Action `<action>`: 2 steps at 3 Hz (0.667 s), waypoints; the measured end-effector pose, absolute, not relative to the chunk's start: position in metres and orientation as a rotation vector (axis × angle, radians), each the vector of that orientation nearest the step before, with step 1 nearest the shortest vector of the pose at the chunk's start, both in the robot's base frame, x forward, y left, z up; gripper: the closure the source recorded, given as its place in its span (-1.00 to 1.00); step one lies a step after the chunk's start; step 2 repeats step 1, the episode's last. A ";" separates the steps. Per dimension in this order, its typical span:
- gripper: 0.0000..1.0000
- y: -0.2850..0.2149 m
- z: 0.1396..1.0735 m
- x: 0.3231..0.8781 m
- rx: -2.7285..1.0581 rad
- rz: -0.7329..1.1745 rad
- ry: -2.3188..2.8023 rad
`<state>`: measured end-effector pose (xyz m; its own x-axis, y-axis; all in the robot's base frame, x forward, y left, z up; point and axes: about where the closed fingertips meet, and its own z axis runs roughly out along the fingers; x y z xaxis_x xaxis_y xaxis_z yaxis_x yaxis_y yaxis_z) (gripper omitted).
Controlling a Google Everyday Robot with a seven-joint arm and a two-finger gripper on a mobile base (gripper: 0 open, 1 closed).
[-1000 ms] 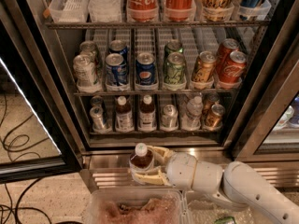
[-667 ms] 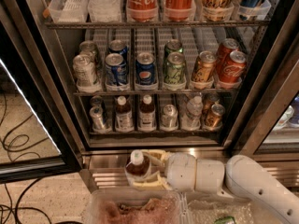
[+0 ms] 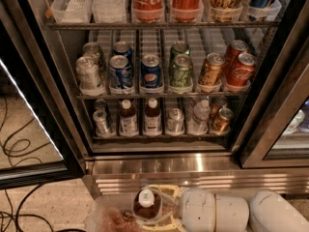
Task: Pick blue plastic bottle from bottom shelf of fridge
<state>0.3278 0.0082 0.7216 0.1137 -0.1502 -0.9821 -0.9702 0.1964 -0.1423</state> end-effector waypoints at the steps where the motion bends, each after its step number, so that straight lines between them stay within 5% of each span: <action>1: 1.00 0.008 0.722 0.328 -1.210 0.893 1.303; 2: 1.00 0.008 0.722 0.328 -1.210 0.893 1.303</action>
Offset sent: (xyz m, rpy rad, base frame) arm 0.0000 0.0000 0.0000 0.0000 0.0000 0.0000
